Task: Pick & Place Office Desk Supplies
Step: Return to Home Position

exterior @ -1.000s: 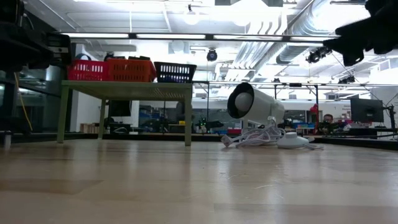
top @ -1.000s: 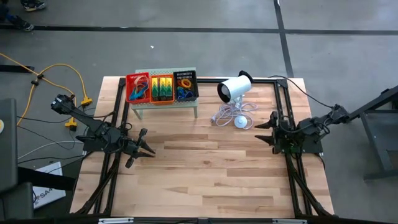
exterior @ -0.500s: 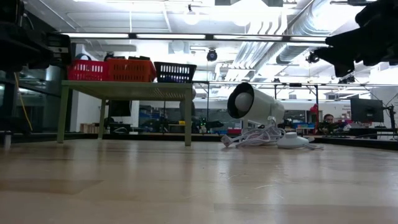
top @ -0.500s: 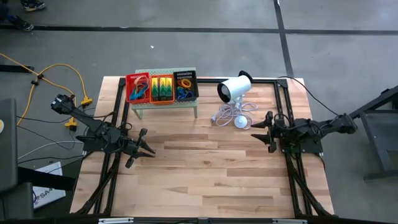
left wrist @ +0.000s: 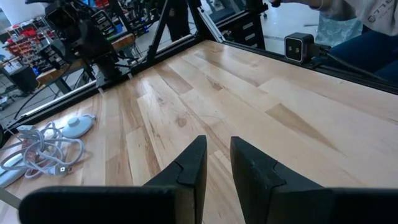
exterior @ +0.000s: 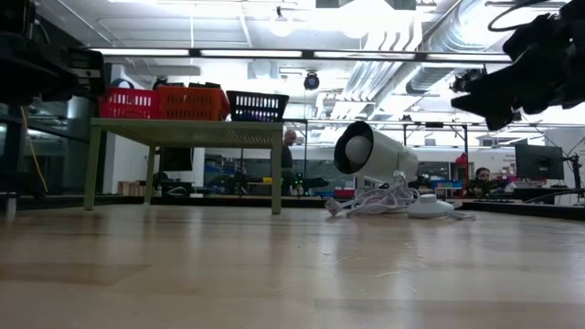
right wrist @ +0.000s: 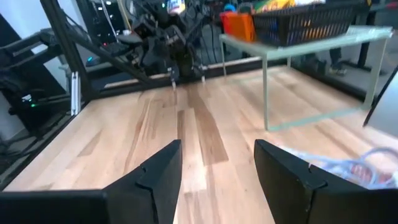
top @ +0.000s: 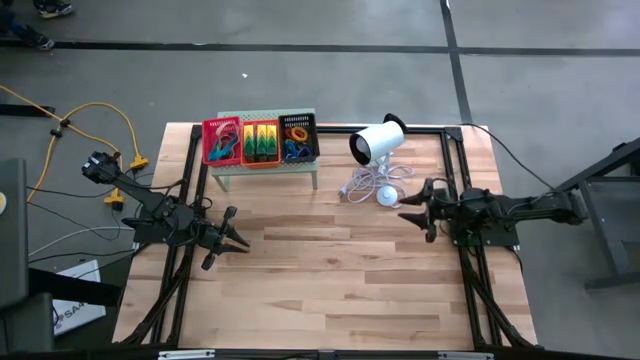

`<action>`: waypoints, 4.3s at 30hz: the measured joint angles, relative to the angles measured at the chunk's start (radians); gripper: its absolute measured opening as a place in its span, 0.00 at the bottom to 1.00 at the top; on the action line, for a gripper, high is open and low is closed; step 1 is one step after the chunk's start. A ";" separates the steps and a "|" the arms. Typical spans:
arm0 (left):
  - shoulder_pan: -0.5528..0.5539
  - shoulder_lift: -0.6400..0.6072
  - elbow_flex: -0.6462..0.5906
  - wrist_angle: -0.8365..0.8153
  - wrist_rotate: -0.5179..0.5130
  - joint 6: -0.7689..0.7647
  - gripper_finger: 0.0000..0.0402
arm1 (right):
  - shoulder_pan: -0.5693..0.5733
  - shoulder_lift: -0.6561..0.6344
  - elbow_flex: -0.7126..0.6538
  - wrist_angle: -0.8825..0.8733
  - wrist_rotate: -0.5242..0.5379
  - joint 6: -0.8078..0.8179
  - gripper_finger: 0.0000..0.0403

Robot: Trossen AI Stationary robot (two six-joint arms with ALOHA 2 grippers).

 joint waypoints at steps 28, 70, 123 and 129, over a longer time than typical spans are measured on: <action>0.000 0.000 0.000 0.000 0.000 0.000 0.16 | -0.008 -0.023 -0.014 0.009 -0.144 0.060 0.47; 0.000 0.000 0.000 0.002 0.000 0.000 0.16 | -0.008 -0.022 -0.016 0.009 -0.144 -0.021 0.47; 0.000 0.000 0.000 0.002 0.000 0.000 0.16 | -0.008 -0.022 -0.016 0.009 -0.142 -0.019 0.47; 0.000 0.000 0.000 0.002 0.000 0.000 0.16 | -0.008 -0.022 -0.016 0.009 -0.142 -0.019 0.47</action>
